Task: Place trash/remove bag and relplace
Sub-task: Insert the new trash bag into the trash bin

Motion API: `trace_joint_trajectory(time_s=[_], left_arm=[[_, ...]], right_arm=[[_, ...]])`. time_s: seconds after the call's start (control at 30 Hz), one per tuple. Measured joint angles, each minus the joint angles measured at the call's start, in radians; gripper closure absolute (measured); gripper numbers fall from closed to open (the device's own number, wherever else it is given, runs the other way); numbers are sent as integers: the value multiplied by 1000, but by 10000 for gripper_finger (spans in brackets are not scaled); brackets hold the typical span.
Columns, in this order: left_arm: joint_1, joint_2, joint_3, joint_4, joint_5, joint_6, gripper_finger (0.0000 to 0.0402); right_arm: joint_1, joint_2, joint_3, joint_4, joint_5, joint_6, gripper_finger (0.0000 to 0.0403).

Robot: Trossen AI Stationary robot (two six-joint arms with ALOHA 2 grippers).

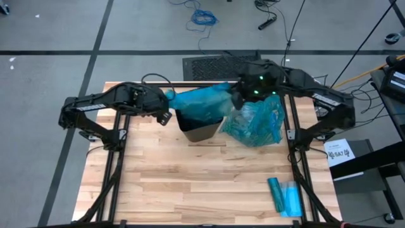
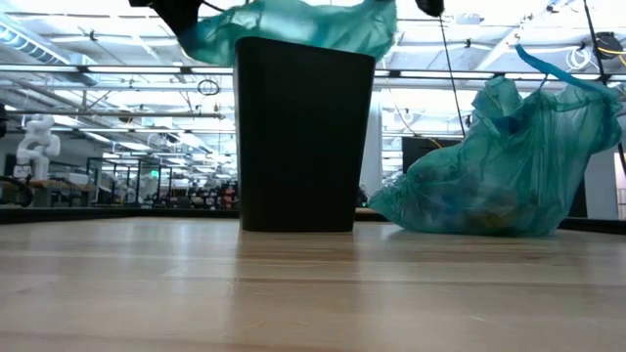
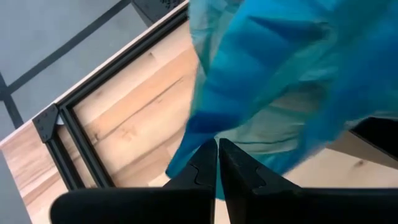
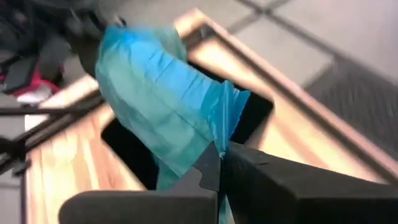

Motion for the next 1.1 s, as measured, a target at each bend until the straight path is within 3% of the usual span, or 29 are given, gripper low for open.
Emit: trace_joint_trajectory(time_s=[0.2, 0.53, 0.7, 0.93, 1.1], left_arm=[[0, 0, 0, 0, -14, 0, 384], [0, 0, 0, -6, -16, 0, 384], [-6, -10, 0, -8, -17, -2, 384], [-27, -40, 37, -8, -42, 71, 384], [-26, -38, 32, -8, 17, 127, 384]], right_arm=[[82, -18, 0, -225, -3, 45, 403], [213, -9, 0, -261, -2, 57, 403], [222, 36, 0, -361, 5, 47, 403], [217, 142, -1, -369, 4, 1, 403], [228, 191, -1, -351, -17, 0, 403]])
